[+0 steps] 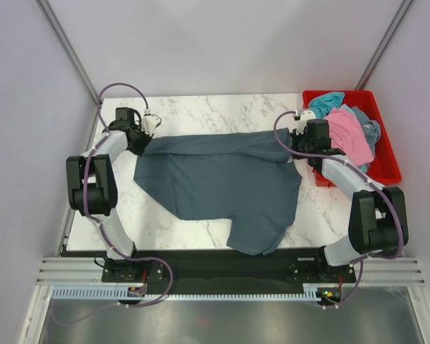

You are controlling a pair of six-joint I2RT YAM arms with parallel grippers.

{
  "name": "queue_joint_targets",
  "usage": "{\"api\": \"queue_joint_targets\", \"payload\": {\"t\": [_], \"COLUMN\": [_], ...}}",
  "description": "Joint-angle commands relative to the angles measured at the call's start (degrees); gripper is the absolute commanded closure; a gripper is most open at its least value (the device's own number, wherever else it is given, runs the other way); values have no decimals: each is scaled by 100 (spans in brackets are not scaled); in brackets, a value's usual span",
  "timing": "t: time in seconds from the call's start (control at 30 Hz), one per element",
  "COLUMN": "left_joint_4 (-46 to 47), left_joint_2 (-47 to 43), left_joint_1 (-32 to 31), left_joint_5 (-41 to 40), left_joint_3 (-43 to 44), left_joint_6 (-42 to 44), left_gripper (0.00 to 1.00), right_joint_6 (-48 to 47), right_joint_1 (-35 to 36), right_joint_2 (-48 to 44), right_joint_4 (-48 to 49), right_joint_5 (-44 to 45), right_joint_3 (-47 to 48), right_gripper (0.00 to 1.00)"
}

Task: Fold and stack the t-shirts
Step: Fold the tshirt

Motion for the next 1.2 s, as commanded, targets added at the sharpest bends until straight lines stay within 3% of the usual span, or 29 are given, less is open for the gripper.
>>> {"api": "queue_joint_targets", "payload": {"t": [0.0, 0.37, 0.7, 0.73, 0.77, 1.17], "left_joint_4": [-32, -32, -32, -41, -946, -955], "left_joint_2": [-392, -1078, -638, -621, -612, -621], "left_joint_1": [64, 55, 64, 64, 64, 47], "left_joint_5": [78, 78, 78, 800, 825, 772], "left_joint_3": [180, 4, 399, 426, 487, 611], "left_joint_6": [245, 245, 245, 236, -1861, -1855], "left_gripper": [98, 98, 98, 98, 2, 1], "right_joint_6": [44, 35, 26, 18, 17, 0], "right_joint_1": [55, 125, 143, 152, 143, 152], "right_joint_2": [207, 356, 426, 418, 418, 348], "right_joint_4": [261, 271, 279, 262, 262, 253], "right_joint_5": [-84, -93, -84, -84, -66, -57], "right_joint_3": [210, 474, 579, 588, 614, 571], "right_gripper": [100, 100, 100, 100, 100, 100]}}
